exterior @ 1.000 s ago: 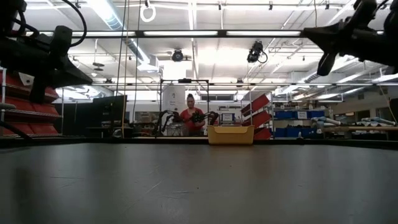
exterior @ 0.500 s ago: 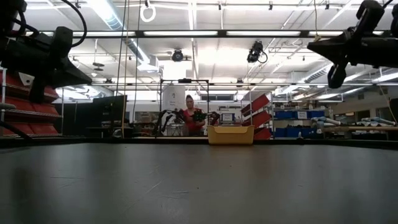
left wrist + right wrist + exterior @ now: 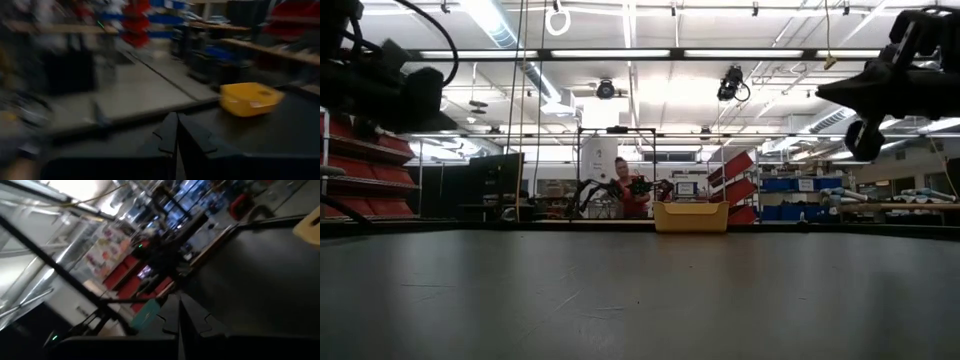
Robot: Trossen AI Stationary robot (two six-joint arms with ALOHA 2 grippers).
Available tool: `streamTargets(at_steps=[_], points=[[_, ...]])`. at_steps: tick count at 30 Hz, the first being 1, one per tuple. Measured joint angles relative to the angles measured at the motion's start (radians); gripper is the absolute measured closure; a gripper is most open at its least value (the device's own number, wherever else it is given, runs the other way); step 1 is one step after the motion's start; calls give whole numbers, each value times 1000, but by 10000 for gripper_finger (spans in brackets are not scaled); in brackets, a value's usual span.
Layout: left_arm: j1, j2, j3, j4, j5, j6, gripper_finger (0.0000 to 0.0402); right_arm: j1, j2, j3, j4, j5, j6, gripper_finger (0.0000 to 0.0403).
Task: Sort batteries
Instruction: Return to Home Position
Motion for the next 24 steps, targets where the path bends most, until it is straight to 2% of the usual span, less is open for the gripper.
streamTargets(at_steps=[5,8,14,19,24], points=[[0,0,0,0,-180,230,376,130,0,0,2,1,0,402],[0,0,-1,14,-224,219,376,213,0,0,2,1,0,402],[0,0,-3,95,-131,-18,376,271,0,0,2,0,0,402],[0,0,-3,104,-31,-35,376,271,3,0,2,0,0,401],[0,0,-3,105,21,-36,376,271,3,0,2,0,0,402]])
